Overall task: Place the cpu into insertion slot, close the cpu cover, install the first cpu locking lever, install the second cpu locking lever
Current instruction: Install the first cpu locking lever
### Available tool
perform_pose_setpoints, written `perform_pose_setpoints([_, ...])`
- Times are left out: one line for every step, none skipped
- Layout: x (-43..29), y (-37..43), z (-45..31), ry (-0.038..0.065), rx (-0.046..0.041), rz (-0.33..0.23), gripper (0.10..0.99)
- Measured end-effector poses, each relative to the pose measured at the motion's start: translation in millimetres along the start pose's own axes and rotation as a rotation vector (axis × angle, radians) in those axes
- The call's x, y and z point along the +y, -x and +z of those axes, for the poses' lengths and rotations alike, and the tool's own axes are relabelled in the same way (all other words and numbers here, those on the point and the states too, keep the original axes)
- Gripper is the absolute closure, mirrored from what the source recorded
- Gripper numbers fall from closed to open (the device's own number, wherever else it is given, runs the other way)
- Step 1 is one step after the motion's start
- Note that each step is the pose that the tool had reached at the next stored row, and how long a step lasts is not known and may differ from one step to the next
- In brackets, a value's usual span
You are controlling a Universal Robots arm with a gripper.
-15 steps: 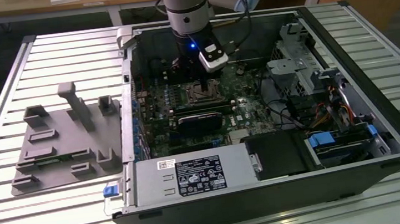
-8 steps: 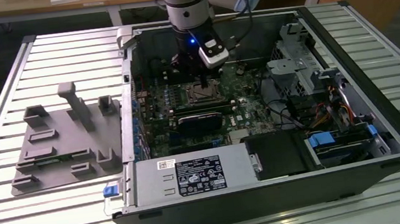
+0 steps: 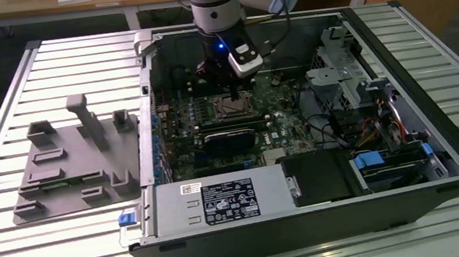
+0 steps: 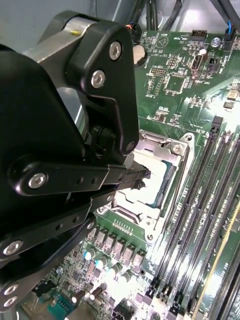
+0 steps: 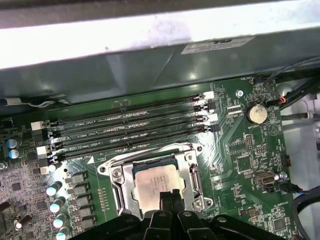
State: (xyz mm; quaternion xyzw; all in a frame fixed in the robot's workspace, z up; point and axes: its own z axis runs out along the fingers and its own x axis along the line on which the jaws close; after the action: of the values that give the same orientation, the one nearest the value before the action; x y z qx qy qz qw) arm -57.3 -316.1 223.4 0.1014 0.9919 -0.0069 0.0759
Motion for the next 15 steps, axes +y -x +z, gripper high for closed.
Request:
perform_pose_setpoints([-0.2, 0.9, 0.2, -0.001, 0.0055, 0.000, 0.980])
perform_pose_setpoints([-0.5, 1.9, 0.4, -0.003, 0.0120, 0.000, 0.980])
perform_pose_setpoints([-0.9, 2.9, 0.7, -0.004, 0.0186, 0.000, 0.980])
perform_pose_setpoints([-1.2, 3.6, 0.8, -0.005, 0.0229, 0.000, 0.980])
perform_pose_setpoints([-1.4, 4.1, 1.0, -0.006, 0.0268, -0.001, 0.980])
perform_pose_setpoints([-1.6, 4.5, 1.1, -0.006, 0.0299, -0.001, 0.980])
perform_pose_setpoints([-1.7, 4.7, 1.1, -0.007, 0.0315, -0.001, 0.980])
perform_pose_setpoints([-1.7, 4.8, 1.1, -0.007, 0.0319, -0.001, 0.980])
perform_pose_setpoints([-1.7, 4.7, 1.1, -0.007, 0.0321, -0.001, 0.980])
perform_pose_setpoints([-1.7, 4.7, 1.1, -0.007, 0.0322, -0.001, 0.980])
perform_pose_setpoints([-1.7, 4.7, 1.1, -0.007, 0.0323, -0.001, 0.980])
perform_pose_setpoints([-1.7, 4.7, 1.1, -0.007, 0.0324, -0.001, 0.980])
perform_pose_setpoints([-1.7, 4.7, 1.1, -0.007, 0.0326, -0.001, 0.980])
perform_pose_setpoints([-1.7, 4.7, 1.1, -0.007, 0.0327, -0.001, 0.980])
perform_pose_setpoints([-1.7, 4.7, 1.1, -0.007, 0.0328, -0.001, 0.980])
